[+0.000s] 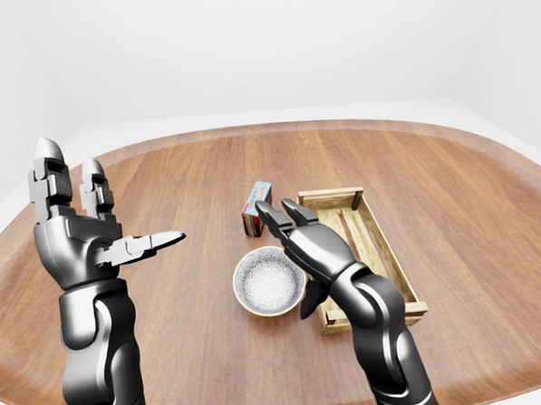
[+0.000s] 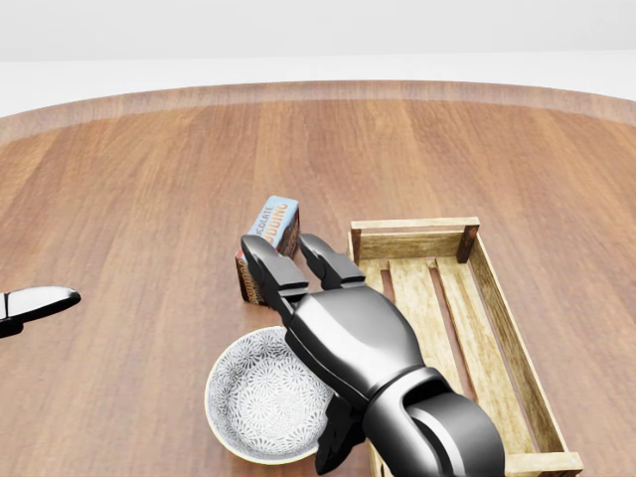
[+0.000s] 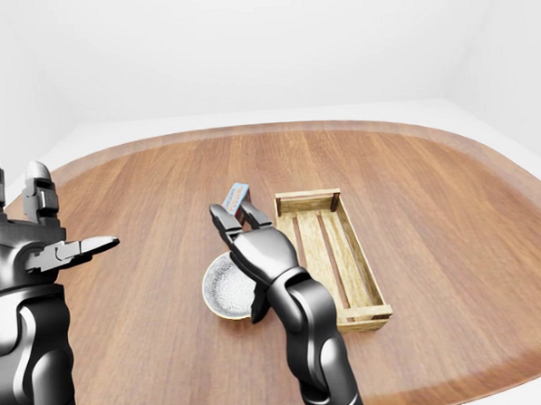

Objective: Pick up the bowl on the left and put it in the tray.

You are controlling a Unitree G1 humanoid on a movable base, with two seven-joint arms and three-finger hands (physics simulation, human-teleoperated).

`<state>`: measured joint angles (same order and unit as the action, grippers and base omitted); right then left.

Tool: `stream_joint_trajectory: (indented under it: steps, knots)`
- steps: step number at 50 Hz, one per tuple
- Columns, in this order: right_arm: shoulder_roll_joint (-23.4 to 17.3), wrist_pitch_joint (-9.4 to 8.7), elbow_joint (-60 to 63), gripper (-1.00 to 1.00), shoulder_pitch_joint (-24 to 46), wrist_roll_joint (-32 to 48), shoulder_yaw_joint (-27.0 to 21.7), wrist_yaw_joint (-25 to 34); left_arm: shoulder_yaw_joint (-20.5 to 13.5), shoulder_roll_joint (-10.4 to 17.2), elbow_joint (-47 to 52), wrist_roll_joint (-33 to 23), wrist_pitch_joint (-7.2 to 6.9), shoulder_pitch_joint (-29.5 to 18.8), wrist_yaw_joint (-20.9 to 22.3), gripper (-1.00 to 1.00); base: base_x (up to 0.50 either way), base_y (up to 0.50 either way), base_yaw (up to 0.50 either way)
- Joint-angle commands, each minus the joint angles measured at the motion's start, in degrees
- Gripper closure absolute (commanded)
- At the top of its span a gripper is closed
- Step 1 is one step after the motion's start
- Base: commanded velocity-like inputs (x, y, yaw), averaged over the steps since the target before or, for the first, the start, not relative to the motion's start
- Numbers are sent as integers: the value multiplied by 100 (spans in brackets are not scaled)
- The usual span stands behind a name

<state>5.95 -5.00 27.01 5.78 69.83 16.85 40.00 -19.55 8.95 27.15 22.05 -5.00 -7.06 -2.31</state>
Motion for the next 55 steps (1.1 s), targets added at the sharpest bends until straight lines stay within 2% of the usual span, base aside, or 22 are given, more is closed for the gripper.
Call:
stream_joint_trajectory:
  steps: [1, 17, 27, 38, 55]
  knots:
    - [18, 0, -462, -100, -106, -268, 73, -37, 257, -79, -336, -361, 0, 61, 29, -100, 0, 0, 0]
    - [-113, 0, -1067, -100, -131, -1170, -36, -755, 276, -107, -270, -363, 0, 116, 57, -100, 0, 0, 0]
    - [-154, 0, -1339, -100, -102, -1471, -6, -1018, 230, -99, -296, -340, 0, 129, 58, -100, 0, 0, 0]
    - [-218, 0, -1430, -100, -290, -1474, 203, -1034, 249, -106, -328, -333, 0, 135, 44, -100, 0, 0, 0]
    - [-219, 0, -1808, -100, -323, -1769, 204, -1270, 257, -113, -267, -355, 0, 114, 31, -100, 0, 0, 0]
